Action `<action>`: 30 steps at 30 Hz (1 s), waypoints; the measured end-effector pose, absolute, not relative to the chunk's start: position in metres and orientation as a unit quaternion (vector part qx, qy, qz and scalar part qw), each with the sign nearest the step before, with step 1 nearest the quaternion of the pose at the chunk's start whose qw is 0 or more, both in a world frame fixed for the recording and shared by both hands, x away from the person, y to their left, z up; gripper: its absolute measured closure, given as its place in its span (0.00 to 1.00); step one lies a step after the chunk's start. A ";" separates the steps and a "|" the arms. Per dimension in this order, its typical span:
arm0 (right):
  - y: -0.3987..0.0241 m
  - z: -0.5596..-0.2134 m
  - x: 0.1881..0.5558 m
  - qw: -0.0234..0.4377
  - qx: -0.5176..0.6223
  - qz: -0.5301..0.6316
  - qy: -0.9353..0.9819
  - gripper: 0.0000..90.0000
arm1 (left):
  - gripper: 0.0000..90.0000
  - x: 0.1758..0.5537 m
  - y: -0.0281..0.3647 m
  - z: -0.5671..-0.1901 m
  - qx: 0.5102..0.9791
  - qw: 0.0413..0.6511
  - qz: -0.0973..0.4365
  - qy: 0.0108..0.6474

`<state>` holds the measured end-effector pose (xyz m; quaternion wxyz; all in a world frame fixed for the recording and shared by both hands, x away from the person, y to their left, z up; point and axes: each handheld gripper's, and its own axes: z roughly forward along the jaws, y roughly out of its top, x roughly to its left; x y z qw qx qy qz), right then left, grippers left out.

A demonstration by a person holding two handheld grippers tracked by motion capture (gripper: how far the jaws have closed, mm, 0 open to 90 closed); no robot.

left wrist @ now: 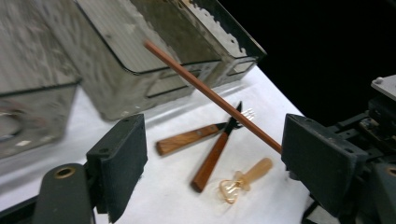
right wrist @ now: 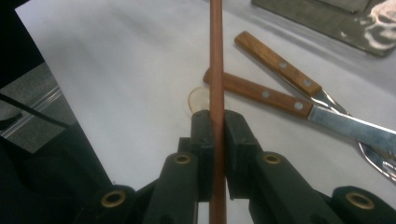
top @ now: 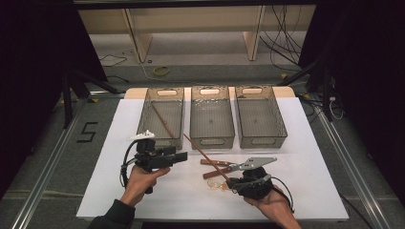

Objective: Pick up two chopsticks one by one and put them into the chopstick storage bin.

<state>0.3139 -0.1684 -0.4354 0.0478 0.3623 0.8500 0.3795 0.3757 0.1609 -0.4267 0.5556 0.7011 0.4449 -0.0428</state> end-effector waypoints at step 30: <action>-0.131 -0.429 0.320 0.059 0.339 0.432 0.834 0.93 | 0.39 0.375 0.143 -0.439 0.636 0.589 -0.110 0.487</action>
